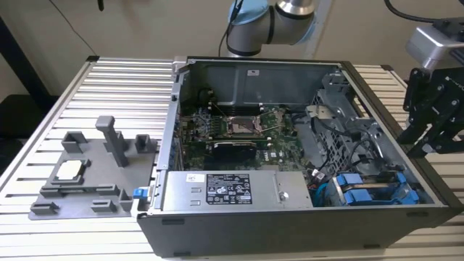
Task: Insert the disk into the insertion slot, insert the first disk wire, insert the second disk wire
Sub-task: 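Insert the first disk wire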
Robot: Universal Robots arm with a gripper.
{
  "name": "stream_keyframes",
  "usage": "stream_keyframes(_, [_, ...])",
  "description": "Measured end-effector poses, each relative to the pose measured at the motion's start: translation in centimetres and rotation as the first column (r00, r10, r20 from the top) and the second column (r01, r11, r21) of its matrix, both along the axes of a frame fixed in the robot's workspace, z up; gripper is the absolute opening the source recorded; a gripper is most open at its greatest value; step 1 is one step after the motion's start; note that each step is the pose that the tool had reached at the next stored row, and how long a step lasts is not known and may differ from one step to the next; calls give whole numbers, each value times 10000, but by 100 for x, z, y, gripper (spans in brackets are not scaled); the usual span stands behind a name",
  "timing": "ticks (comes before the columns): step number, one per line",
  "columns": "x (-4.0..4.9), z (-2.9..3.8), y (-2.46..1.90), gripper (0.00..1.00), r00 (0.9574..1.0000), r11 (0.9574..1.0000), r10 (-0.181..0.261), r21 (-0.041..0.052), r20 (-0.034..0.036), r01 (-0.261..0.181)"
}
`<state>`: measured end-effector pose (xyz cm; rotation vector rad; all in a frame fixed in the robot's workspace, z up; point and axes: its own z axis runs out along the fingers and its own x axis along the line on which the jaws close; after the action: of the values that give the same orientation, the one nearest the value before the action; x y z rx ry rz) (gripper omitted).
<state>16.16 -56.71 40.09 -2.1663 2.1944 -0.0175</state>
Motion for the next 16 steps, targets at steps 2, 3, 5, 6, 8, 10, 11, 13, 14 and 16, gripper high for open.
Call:
stream_keyframes(2, [-1, 0, 37, 33, 10000, 10000, 0, 1, 0, 0])
stream_keyframes(3, [-2, 0, 64, 33, 10000, 10000, -1, 0, 0, 1])
stream_keyframes(5, [-3, 0, 128, 33, 10000, 10000, -1, 1, 0, 1])
stream_keyframes(6, [-4, -1, 162, 33, 10000, 10000, 0, 1, 0, 0])
stream_keyframes(8, [-6, 0, 231, 33, 10000, 10000, -1, 0, 0, 1])
stream_keyframes(10, [-19, 0, 286, 33, 10000, 10000, -1, 1, 1, 1])
stream_keyframes(11, [-36, -1, 302, 33, 10000, 10000, -1, 1, 0, 1])
stream_keyframes(13, [-98, -2, 313, 33, 10000, 10000, -1, 2, 1, 1])
stream_keyframes(14, [-141, -2, 315, 33, 10000, 10000, -1, 2, 2, 1])
stream_keyframes(16, [-235, -3, 317, 33, 10000, 10000, -2, 0, 6, 2])
